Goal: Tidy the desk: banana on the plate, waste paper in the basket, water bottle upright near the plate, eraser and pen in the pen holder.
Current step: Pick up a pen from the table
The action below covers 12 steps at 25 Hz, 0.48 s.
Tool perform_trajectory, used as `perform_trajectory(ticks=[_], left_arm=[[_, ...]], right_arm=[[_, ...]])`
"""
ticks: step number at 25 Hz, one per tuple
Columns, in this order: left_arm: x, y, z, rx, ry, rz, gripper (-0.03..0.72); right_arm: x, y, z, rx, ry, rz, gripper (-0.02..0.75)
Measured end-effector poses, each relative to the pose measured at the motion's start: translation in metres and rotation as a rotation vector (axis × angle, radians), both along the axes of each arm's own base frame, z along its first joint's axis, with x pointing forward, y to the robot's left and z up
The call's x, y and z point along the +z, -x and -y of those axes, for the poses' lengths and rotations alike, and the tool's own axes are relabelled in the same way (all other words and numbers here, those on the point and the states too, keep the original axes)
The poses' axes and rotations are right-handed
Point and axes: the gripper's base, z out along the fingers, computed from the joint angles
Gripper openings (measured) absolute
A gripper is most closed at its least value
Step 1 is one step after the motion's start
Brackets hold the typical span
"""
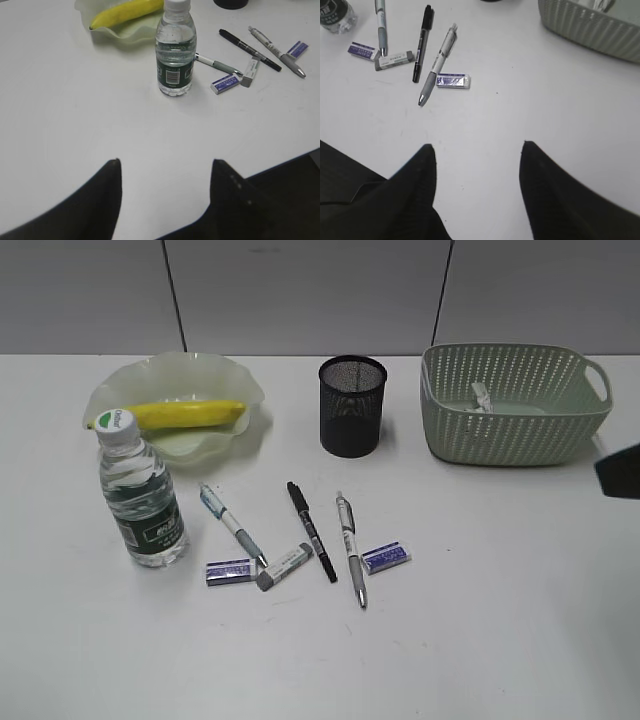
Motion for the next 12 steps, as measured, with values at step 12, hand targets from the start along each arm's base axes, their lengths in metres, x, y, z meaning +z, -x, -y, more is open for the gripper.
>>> perform_trajectory(ticks=[12], left_arm=[[0.000, 0.000, 0.000, 0.000, 0.001, 0.002, 0.418]], right_arm=[[-0.063, -0.132, -0.126, 0.149, 0.197, -0.355, 0.412]])
